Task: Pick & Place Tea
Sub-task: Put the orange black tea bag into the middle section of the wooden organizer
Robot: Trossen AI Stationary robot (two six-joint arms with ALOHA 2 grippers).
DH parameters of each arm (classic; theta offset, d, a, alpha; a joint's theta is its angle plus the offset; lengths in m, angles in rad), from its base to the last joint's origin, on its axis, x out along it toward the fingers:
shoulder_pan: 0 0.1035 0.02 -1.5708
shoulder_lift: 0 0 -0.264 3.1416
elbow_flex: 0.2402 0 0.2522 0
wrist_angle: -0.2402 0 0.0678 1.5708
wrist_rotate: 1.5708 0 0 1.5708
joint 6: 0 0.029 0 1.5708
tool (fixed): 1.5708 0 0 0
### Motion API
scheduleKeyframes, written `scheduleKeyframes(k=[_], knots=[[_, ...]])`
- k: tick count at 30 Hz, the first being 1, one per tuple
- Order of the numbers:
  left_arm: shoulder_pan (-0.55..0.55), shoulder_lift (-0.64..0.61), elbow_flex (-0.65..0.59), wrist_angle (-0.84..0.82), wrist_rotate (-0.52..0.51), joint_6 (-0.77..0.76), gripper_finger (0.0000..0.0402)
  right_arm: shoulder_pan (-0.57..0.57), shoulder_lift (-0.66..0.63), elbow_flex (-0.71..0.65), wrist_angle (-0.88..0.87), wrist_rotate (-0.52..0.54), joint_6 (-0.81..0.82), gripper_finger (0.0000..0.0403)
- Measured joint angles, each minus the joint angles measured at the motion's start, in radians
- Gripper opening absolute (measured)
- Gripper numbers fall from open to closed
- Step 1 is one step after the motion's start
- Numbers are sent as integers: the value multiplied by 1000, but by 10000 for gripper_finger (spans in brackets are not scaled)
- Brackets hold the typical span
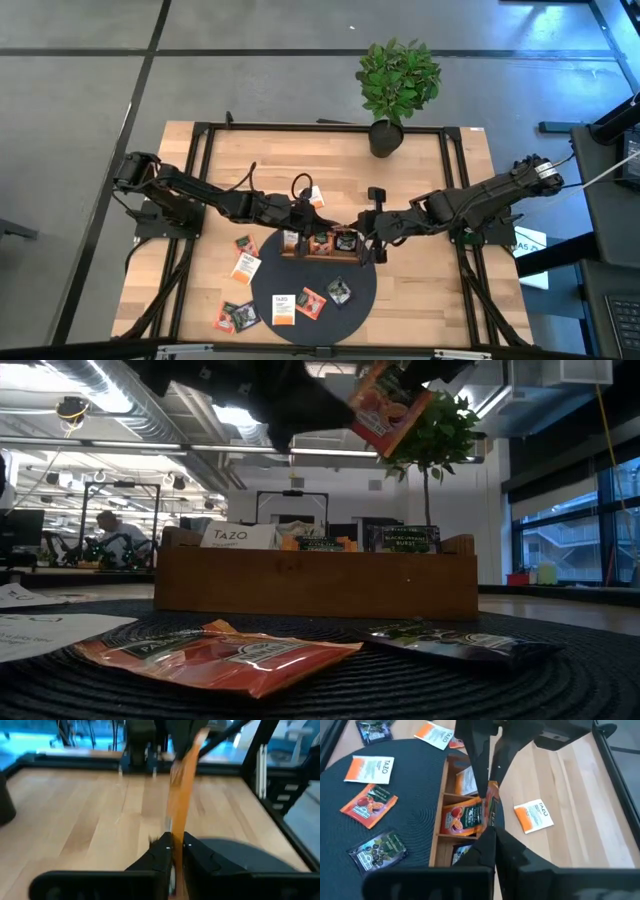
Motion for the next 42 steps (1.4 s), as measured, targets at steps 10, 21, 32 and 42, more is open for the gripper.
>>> scheduleKeyframes(k=[10, 21, 32, 42], knots=[[8, -240, 0, -441, -24, -50, 98, -40, 50, 0, 85, -63, 22, 2], [6, -330, 0, -569, -29, -51, 97, -128, 256, 100, 78, -303, 27, 2], [5, -323, 0, -576, -29, -51, 96, -146, 394, 150, 2, -322, -15, 7], [5, -323, 0, -576, -29, -44, 99, -146, 396, 150, 6, -322, -84, 12]])
